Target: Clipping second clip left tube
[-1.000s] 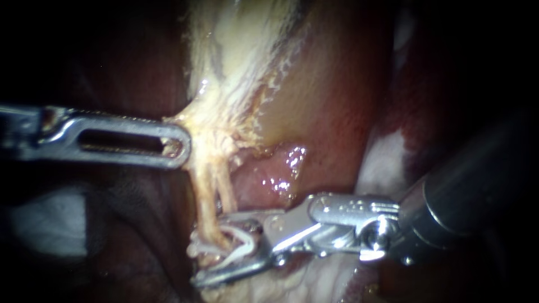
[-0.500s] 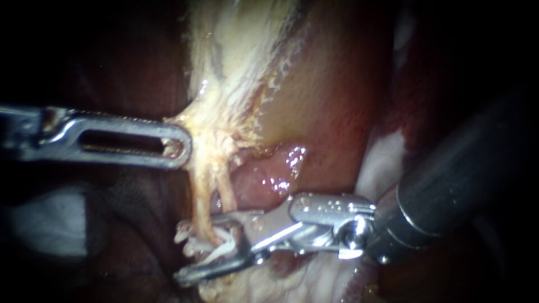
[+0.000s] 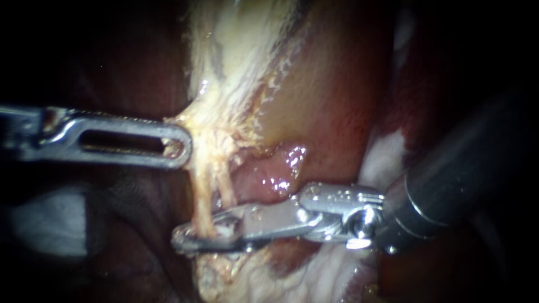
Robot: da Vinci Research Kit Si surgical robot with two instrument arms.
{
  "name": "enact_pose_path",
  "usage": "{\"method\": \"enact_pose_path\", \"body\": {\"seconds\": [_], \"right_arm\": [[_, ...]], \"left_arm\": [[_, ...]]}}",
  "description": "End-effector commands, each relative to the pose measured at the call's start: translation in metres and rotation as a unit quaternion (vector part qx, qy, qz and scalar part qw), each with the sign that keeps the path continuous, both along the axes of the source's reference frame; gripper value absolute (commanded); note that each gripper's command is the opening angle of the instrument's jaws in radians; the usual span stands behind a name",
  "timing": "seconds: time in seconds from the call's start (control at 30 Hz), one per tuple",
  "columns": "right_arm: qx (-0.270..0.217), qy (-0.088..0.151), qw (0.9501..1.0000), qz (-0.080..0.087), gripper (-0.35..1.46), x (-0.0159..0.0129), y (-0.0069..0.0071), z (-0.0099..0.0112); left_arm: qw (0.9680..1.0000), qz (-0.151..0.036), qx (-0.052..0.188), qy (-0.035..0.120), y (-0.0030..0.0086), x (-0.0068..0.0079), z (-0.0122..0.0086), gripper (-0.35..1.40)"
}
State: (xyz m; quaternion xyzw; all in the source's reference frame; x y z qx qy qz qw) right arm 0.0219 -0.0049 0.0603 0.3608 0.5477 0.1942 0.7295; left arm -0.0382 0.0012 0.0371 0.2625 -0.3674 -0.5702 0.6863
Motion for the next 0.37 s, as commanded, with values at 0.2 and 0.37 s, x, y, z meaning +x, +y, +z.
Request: {"method": "enact_pose_path", "body": {"seconds": [0.2,0.37], "right_arm": [[0.0,0.001,1.0,-0.001,-0.35,-0.0001,-0.0001,0.0001],[0.0,0.002,1.0,0.0,-0.35,-0.0001,-0.0001,0.0]], "left_arm": [[1.0,0.0,0.0,0.0,0.0,0.0,0.0,-0.35],[1.0,0.001,0.0,-0.001,0.0001,0.0001,0.0,-0.35]]}}
